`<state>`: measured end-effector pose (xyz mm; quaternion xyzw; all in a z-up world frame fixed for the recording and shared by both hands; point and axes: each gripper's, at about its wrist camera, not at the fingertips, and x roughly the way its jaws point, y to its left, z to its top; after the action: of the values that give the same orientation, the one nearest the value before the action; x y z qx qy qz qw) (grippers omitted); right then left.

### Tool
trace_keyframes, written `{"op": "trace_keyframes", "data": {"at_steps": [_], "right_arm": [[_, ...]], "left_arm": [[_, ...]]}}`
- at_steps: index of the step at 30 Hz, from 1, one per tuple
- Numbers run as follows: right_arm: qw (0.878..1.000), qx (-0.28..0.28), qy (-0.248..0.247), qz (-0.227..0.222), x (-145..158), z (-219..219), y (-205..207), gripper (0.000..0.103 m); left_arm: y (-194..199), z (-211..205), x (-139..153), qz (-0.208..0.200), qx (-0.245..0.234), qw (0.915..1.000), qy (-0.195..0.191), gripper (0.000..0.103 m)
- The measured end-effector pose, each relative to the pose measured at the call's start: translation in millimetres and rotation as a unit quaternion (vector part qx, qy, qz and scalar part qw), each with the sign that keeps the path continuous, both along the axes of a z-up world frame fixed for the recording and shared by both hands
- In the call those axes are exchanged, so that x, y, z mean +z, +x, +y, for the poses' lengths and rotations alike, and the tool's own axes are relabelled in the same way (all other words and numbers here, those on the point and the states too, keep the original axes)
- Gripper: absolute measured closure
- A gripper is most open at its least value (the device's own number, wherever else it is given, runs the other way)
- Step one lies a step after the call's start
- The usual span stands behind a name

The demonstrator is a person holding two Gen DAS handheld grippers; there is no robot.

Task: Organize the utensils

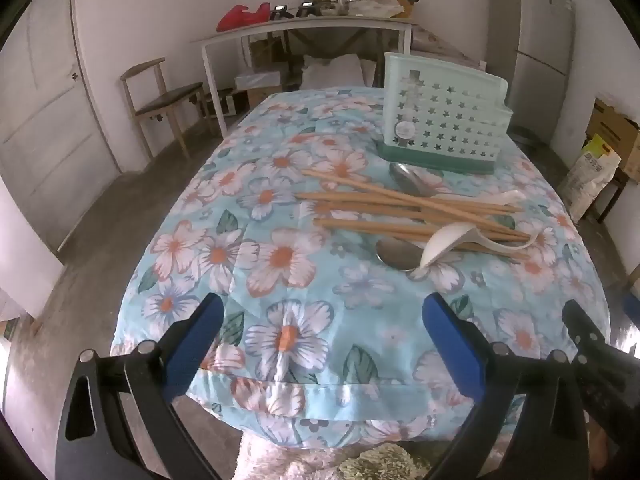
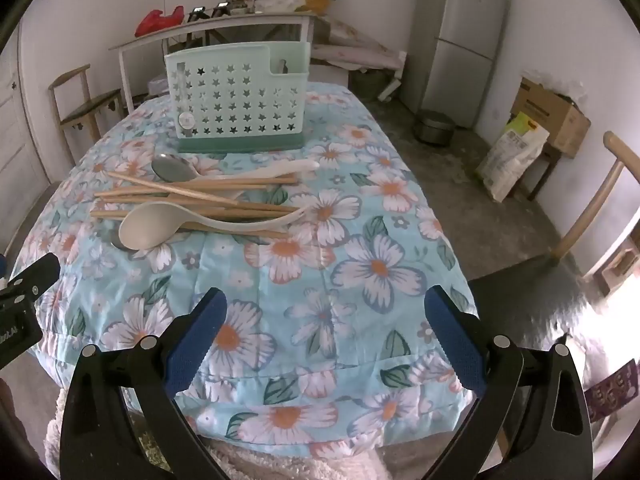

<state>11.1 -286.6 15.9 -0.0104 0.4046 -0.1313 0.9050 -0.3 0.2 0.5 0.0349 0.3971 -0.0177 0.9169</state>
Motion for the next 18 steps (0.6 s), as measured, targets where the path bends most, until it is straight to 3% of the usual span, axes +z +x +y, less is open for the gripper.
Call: {"op": "trace_keyframes", "data": {"at_steps": [18], "right_arm": [[1.000, -0.003, 0.009, -0.007, 3.6, -3.2, -2.4, 0.008]], "left_arm": [[1.8, -2.6, 0.6, 0.000, 0.002, 1.0000, 0.000, 0.006]]}}
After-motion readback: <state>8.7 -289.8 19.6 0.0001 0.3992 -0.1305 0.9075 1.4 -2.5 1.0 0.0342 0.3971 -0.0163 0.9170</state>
